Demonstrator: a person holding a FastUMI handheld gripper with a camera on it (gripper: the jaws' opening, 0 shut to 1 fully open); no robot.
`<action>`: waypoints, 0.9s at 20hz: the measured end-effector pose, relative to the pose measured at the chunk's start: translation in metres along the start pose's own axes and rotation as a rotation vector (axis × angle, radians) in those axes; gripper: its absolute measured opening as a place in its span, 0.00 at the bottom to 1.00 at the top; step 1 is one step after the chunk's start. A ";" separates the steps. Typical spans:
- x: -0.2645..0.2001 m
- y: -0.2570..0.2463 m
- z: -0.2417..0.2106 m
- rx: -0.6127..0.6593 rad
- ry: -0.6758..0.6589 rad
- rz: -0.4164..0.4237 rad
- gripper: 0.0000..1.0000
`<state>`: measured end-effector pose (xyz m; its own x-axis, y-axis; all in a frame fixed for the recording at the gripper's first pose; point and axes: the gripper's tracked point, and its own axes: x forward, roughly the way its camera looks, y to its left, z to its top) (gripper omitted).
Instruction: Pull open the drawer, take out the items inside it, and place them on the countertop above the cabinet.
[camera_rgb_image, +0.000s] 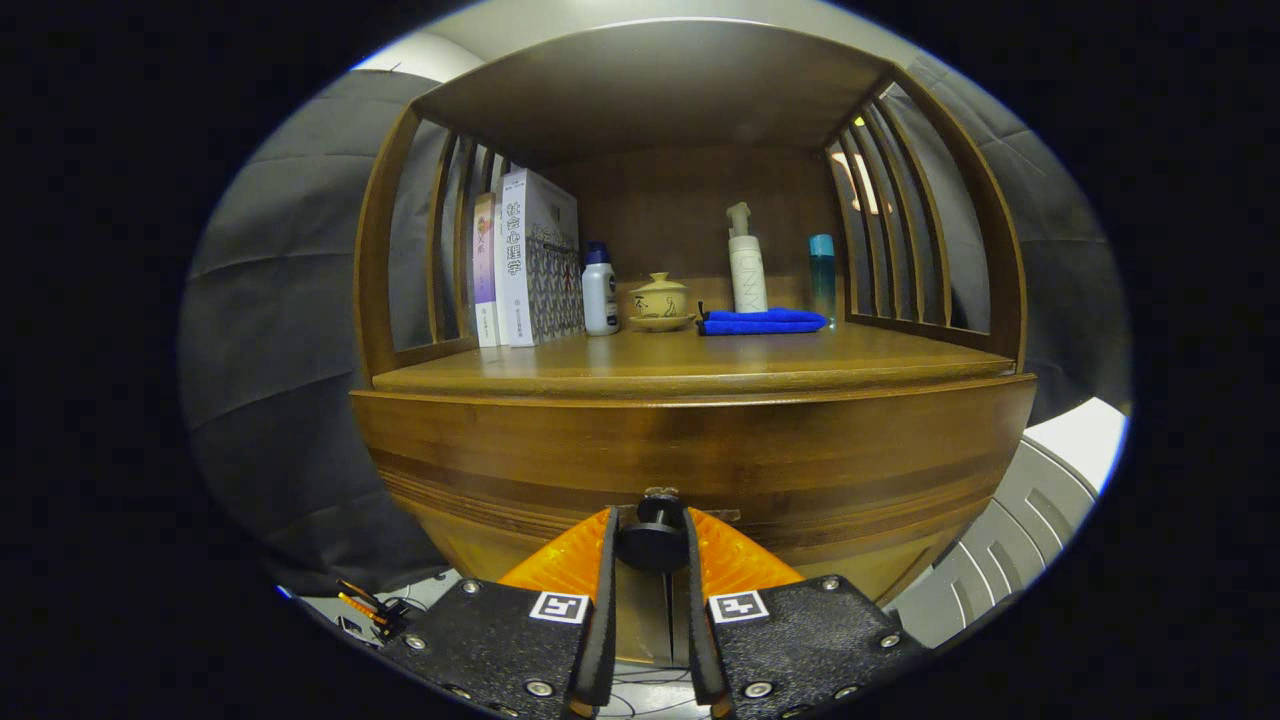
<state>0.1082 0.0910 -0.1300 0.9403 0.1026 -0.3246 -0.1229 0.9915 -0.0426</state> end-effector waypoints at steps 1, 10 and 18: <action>-0.006 0.000 -0.002 0.003 0.000 -0.001 0.30; -0.064 0.008 -0.015 -0.048 -0.022 0.010 0.30; -0.105 0.014 -0.029 -0.044 -0.014 0.029 0.30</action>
<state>-0.0013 0.0915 -0.1236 0.9403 0.1327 -0.3133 -0.1639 0.9836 -0.0752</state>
